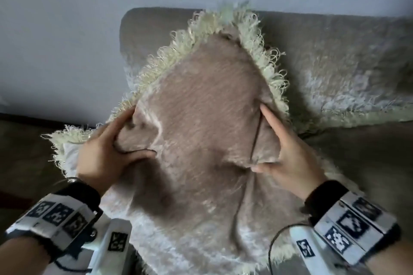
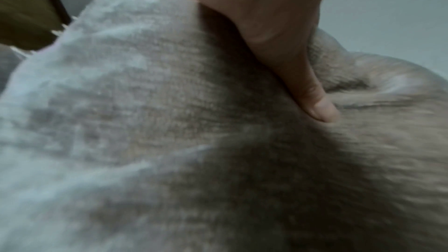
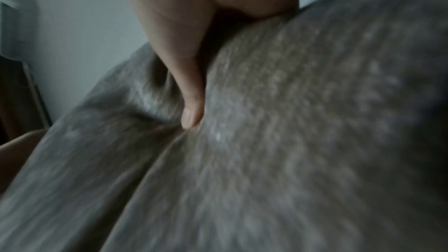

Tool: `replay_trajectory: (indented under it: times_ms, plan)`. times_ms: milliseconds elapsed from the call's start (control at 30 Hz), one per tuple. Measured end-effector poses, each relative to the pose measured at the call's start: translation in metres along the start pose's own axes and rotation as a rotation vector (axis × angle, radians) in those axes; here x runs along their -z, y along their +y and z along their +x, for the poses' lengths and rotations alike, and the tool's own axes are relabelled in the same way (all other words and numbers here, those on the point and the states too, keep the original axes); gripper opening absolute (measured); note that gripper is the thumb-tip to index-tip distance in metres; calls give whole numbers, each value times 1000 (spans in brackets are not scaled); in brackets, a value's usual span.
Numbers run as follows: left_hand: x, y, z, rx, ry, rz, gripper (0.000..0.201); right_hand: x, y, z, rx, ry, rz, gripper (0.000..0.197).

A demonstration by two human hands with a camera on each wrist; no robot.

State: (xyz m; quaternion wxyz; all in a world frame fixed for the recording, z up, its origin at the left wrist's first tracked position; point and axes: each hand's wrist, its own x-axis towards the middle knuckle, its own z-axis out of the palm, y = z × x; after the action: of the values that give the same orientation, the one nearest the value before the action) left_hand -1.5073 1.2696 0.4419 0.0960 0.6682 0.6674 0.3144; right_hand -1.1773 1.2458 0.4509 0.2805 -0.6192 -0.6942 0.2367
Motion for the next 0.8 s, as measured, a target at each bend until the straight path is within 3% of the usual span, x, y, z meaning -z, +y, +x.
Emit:
replay_trajectory:
  times_ms: [100, 200, 300, 400, 667, 800]
  plan:
    - [4, -19, -5, 86, -30, 75, 114, 13, -18, 37, -5, -29, -261, 117]
    - [-2, -28, -13, 150, -78, 243, 121, -1, -14, 49, -46, -129, -302, 127]
    - [-16, -34, -26, 33, -158, 389, 124, -34, 3, 40, -55, -256, -482, 132]
    - [-35, -44, -29, 19, -229, 451, 123, -58, 10, 37, -88, -214, -617, 131]
    - [-46, -35, -11, 110, -398, 554, 120, -75, 5, 40, -155, -143, -639, 130]
    - [-24, -20, -18, 17, -313, 554, 121, -50, 2, 29, -146, -175, -520, 121]
